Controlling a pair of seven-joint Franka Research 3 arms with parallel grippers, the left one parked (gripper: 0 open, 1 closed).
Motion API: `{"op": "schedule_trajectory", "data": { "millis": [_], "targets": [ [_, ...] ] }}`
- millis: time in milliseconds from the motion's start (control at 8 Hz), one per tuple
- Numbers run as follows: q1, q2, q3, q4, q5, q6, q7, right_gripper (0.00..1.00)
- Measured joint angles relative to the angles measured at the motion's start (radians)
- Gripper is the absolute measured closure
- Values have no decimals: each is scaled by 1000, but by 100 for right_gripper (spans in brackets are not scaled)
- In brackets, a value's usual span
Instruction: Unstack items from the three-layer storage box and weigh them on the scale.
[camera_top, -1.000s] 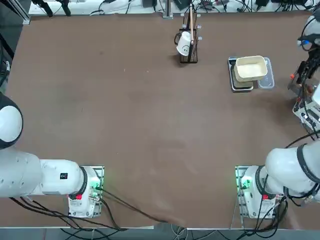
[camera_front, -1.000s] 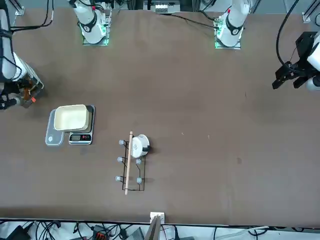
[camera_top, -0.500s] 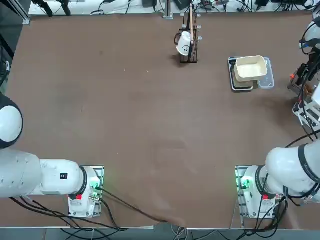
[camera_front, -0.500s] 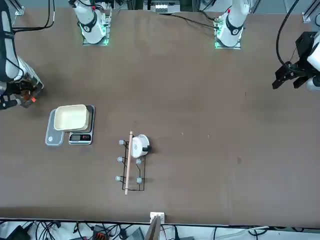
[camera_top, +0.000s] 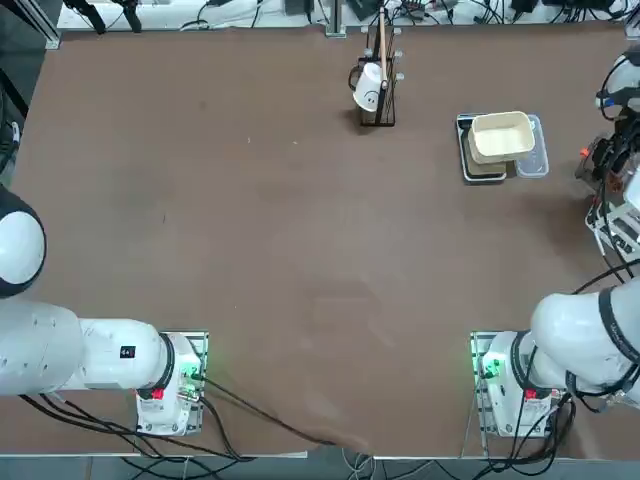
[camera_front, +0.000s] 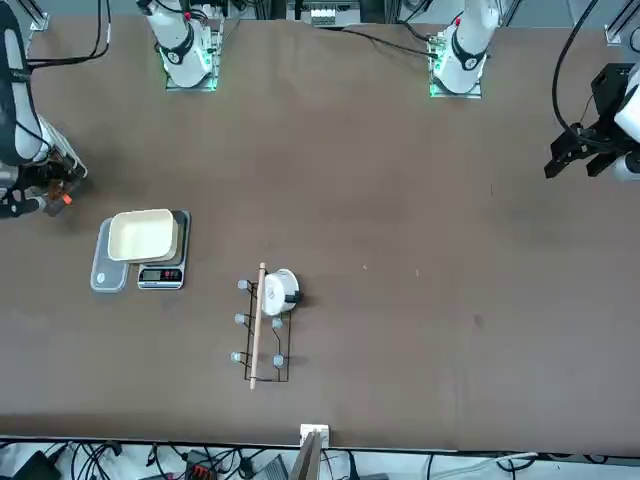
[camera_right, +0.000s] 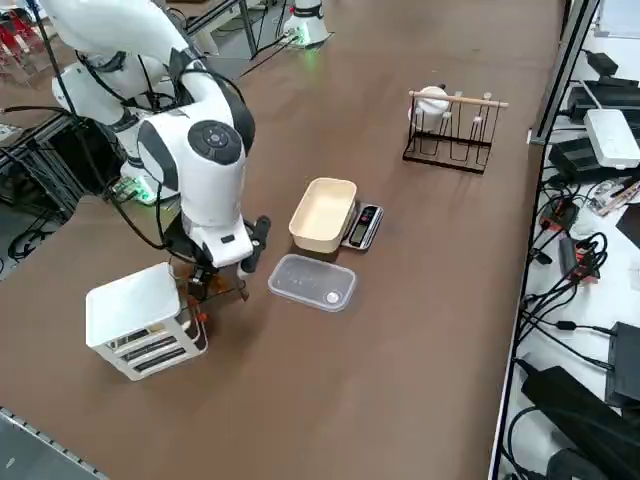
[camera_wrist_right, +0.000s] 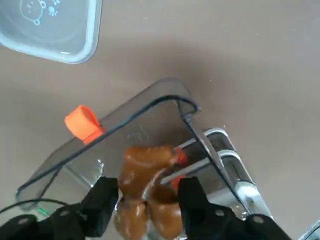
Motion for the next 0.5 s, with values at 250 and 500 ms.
{"op": "schedule_trajectory", "data": {
  "millis": [250,500],
  "targets": [
    [-1,-3,0,3,0,1,4,46],
    [0,-10,2,5,0,-1,6,56]
  ]
}}
